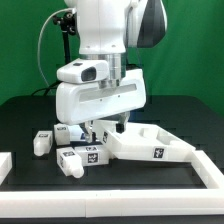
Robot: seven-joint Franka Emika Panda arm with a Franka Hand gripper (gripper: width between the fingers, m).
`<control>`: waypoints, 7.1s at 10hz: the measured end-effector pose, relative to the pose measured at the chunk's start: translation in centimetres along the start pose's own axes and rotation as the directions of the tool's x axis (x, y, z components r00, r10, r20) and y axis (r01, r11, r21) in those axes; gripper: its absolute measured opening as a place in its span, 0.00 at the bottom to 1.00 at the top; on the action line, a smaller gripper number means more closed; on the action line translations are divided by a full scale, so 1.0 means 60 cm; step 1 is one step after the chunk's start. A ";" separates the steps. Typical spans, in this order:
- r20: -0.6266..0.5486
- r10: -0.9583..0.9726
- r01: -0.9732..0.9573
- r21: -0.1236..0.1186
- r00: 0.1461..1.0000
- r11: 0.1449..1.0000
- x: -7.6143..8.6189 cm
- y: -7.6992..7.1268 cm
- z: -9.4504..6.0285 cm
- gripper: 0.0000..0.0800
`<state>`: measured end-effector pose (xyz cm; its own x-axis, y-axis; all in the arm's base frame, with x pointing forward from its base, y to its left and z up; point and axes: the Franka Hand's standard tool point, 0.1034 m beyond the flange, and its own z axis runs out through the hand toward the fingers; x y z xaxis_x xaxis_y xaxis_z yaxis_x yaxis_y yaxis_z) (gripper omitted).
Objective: Assemble one leg
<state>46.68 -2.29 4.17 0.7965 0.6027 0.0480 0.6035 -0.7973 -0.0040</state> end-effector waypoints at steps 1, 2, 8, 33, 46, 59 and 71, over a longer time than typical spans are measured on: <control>0.001 0.000 0.000 0.001 1.000 1.000 -0.001 0.000 0.001 0.81; 0.001 0.000 0.000 0.001 1.000 1.000 -0.001 0.000 0.001 0.66; 0.002 0.013 -0.013 0.001 1.000 1.000 -0.001 -0.027 -0.009 0.07; 0.053 -0.012 0.009 0.070 0.999 0.998 -0.013 -0.035 0.003 0.81; 0.038 -0.691 0.690 0.025 0.722 0.723 0.048 0.044 0.021 0.81; 0.044 -0.583 0.581 0.049 0.811 0.812 0.012 0.039 0.047 0.36; 0.053 -0.825 0.819 0.093 0.563 0.566 -0.045 0.037 0.005 0.36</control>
Offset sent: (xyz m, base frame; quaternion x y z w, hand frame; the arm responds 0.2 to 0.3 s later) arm 0.0000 0.0000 0.0000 0.0000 0.0000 0.0000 1.0000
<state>45.87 -5.66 3.71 -0.0471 0.9986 -0.0223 0.9974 0.0458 -0.0554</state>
